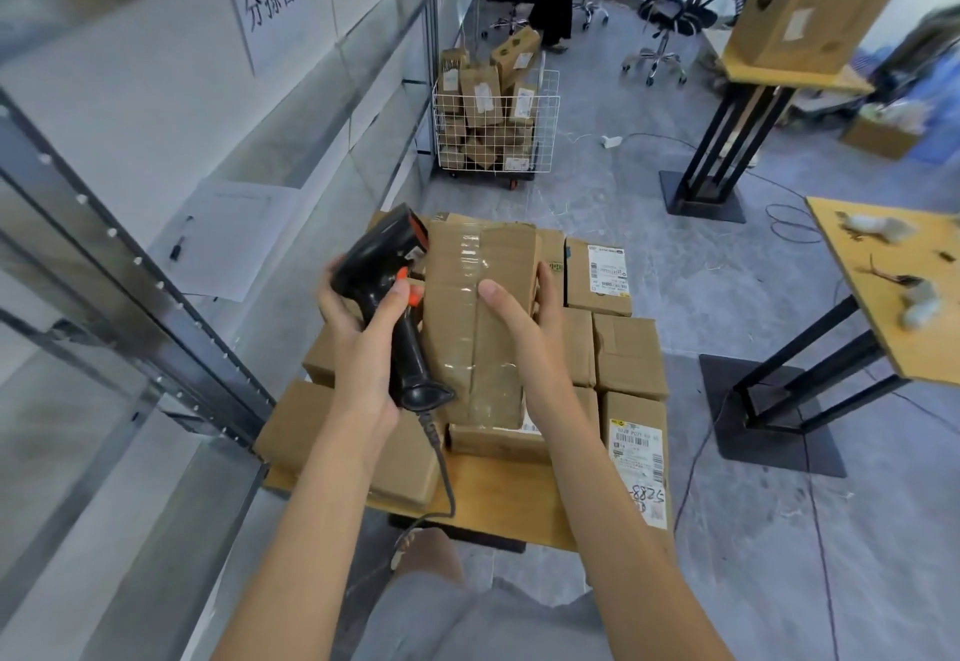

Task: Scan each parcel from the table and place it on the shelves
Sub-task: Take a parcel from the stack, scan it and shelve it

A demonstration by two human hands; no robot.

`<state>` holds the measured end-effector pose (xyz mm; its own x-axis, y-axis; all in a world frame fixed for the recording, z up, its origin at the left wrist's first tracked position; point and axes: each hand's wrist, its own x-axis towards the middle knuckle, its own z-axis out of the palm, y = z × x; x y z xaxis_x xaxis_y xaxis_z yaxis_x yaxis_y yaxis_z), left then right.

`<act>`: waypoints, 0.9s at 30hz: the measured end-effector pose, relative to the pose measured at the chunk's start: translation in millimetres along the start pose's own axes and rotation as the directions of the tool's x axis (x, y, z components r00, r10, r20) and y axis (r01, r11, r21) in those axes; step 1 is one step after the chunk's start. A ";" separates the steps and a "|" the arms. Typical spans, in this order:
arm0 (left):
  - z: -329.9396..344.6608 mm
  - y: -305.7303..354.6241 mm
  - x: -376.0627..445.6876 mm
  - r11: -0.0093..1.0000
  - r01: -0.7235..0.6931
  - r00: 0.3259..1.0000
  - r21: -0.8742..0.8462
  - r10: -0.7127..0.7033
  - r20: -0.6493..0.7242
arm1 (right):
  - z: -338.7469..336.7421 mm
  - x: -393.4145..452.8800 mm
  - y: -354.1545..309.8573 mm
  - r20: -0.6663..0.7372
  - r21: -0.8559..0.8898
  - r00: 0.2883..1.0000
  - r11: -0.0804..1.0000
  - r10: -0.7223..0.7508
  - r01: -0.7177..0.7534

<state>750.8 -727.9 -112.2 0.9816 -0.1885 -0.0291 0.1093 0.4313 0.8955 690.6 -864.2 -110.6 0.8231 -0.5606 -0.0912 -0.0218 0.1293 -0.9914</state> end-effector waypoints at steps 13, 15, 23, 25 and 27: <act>6.1 0.0 -9.3 1.000 -0.024 0.995 0.015 0.026 -0.097 | 17.4 -12.7 3.6 -0.056 -0.611 0.976 0.780 -0.212 0.134; 6.3 -1.3 -7.9 0.998 -0.034 0.996 0.046 0.038 -0.081 | 18.4 -12.9 7.8 -0.064 -0.669 0.981 0.737 -0.185 0.095; -17.4 10.0 -6.0 0.986 -0.036 0.993 0.162 0.054 -0.105 | -8.4 -2.5 8.2 -0.118 -0.262 0.987 0.962 -0.108 0.074; -24.5 11.3 -7.3 0.988 -0.022 0.994 0.155 0.038 -0.103 | -13.7 -0.6 5.2 -0.132 -0.131 0.982 0.985 -0.134 0.117; -25.4 8.5 -10.1 0.989 0.006 0.994 0.145 0.011 -0.112 | -14.4 -1.9 2.3 -0.118 0.015 0.985 0.992 -0.125 0.128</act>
<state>745.8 -699.9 -115.5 0.9941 -0.0837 -0.0693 0.0913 0.2979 0.9502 680.8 -874.7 -114.1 0.7464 -0.6651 0.0232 0.0922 0.0688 -0.9934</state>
